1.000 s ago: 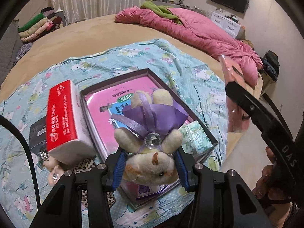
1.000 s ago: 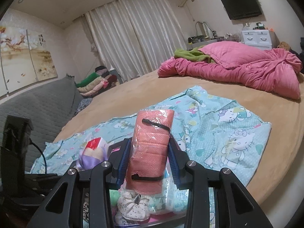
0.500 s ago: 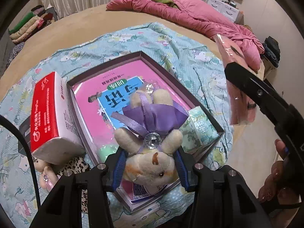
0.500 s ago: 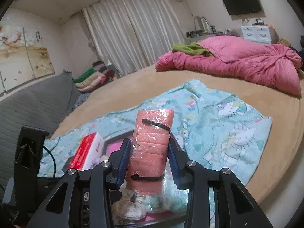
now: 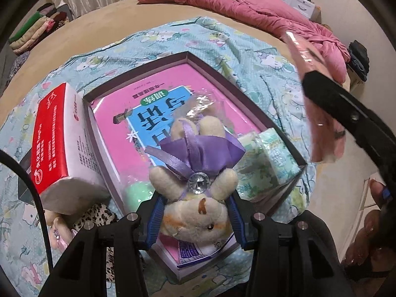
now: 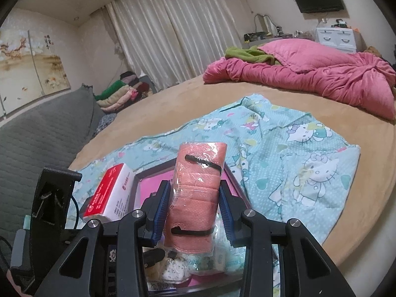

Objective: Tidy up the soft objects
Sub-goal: 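Lower the teddy bear and pink towel into the box and open both tools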

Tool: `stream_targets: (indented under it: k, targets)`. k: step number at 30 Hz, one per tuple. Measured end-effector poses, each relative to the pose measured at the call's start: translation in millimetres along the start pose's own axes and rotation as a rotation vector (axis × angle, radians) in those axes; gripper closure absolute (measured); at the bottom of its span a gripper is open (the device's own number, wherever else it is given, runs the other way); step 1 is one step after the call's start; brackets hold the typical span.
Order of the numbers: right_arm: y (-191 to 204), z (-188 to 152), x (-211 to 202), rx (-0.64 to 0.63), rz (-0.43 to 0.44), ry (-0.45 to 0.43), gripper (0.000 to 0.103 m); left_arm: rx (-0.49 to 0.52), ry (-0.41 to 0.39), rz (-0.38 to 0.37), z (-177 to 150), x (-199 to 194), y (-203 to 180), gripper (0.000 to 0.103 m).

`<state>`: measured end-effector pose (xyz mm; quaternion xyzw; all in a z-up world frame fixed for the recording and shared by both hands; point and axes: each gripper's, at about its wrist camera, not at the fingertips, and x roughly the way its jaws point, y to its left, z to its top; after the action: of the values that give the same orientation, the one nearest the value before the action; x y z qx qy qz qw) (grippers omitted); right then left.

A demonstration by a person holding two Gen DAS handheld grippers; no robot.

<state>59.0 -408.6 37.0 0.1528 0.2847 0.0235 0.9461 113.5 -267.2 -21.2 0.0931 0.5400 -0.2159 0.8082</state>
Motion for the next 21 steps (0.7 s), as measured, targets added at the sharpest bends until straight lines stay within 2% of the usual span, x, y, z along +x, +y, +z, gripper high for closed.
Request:
stream_targets:
  k: [12,21]
  targets:
    - [2,-4,13,-0.011,0.008,0.050,0.063,-0.028,0.002,-0.001,3,6,13,0.055]
    - [6,-17,39,-0.035,0.027,0.166,0.063,-0.036,-0.001,-0.024,2,7,18,0.055]
